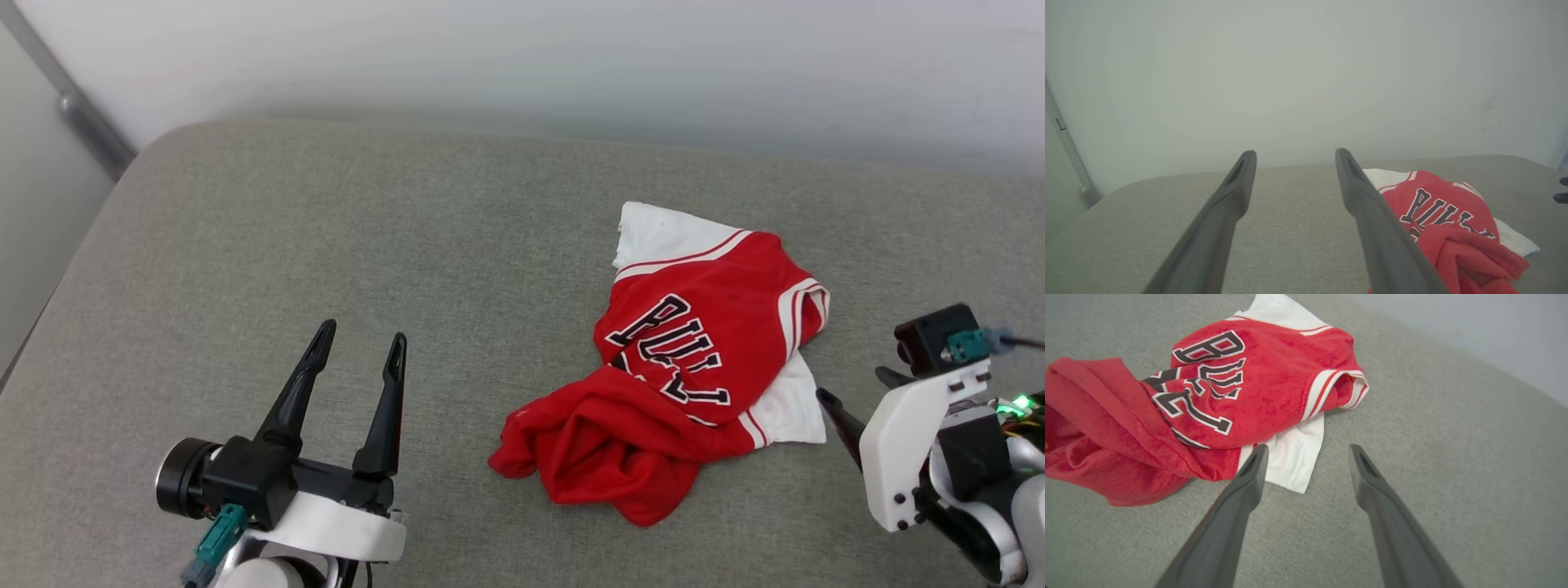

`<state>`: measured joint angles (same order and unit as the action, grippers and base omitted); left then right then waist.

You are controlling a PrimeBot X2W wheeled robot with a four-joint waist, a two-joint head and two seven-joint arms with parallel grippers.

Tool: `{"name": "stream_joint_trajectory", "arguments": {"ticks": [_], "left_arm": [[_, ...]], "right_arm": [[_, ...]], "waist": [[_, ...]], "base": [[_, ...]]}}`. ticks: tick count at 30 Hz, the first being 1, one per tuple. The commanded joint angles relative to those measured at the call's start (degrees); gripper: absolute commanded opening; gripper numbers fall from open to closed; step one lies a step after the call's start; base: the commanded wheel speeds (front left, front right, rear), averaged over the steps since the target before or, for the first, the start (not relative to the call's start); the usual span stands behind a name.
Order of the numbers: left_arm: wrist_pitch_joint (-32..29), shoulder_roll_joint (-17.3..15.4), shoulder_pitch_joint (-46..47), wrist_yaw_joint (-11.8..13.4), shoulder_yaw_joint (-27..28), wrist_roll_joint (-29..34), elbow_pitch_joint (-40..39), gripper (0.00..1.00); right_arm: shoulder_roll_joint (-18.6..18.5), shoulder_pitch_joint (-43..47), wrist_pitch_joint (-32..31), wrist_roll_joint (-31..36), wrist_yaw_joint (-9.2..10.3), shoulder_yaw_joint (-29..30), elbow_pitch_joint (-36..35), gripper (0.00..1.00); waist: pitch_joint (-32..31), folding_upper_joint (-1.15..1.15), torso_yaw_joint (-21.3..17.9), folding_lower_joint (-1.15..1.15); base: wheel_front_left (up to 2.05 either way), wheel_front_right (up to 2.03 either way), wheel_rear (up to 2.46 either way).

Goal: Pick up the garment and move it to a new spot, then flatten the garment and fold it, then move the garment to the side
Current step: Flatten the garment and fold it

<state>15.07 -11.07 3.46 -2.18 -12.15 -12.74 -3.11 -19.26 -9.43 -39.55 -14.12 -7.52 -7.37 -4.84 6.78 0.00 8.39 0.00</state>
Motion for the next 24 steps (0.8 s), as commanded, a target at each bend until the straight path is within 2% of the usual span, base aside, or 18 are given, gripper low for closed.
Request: {"name": "stream_joint_trajectory", "arguments": {"ticks": [1, 4, 6, 8, 15, 22, 23, 24], "left_arm": [[0.1, 0.8, 0.8, -0.5, 0.7, 0.4, 0.3, 1.0], [0.1, 2.5, 2.0, -1.9, 1.7, 1.4, 0.5, 1.0], [0.1, 3.3, 2.4, -2.7, 2.2, 1.9, 0.8, 1.0], [0.1, 4.1, 3.1, -3.3, 2.6, 2.4, 1.2, 1.0], [0.2, 5.7, 4.3, -4.4, 3.9, 3.1, 1.9, 1.0], [0.2, 6.7, 5.0, -5.0, 4.6, 3.7, 1.8, 1.0], [0.2, 6.8, 5.0, -5.1, 4.7, 3.7, 1.8, 1.0], [0.2, 6.8, 5.1, -5.1, 4.7, 3.8, 1.8, 1.0]], "right_arm": [[-0.3, -1.7, -4.7, -1.9, 0.04, 0.1, 0.1, 1.0], [-1.7, -4.9, -15.3, -4.5, 0.06, 0.8, 0.7, 1.0], [-1.1, -6.5, -19.6, -4.8, 0.04, 2.2, 1.9, 1.0], [-2.0, -7.7, -22.0, -3.9, 0.05, 2.2, 3.2, 1.0], [-1.3, -8.3, -24.8, -2.5, 0.05, 3.2, 8.7, 1.0], [-0.3, -5.7, -23.7, -1.8, 0.04, 1.2, 15.1, 1.0], [-0.1, -5.3, -23.3, -1.9, 0.04, 0.8, 15.7, 0.53], [0.0, -5.1, -22.6, -1.9, 0.04, 0.8, 16.3, 0.0]], "waist": [[1.8, 0.0, 1.7, 0.0], [3.5, 0.0, 3.5, 0.0], [4.8, 0.0, 4.8, 0.0], [5.9, 0.0, 6.1, 0.0], [8.2, 0.0, 9.4, 0.0], [9.0, 0.0, 11.2, 0.0], [9.0, 0.0, 11.2, 0.0], [9.1, 0.0, 11.1, 0.0]], "base": [[0.0, 0.0, 0.0], [0.0, 0.0, 0.0], [0.0, 0.0, 0.0], [0.0, 0.0, 0.0], [0.0, 0.0, 0.0], [0.0, 0.0, 0.0], [0.0, 0.0, 0.0], [0.0, 0.0, 0.0]]}}
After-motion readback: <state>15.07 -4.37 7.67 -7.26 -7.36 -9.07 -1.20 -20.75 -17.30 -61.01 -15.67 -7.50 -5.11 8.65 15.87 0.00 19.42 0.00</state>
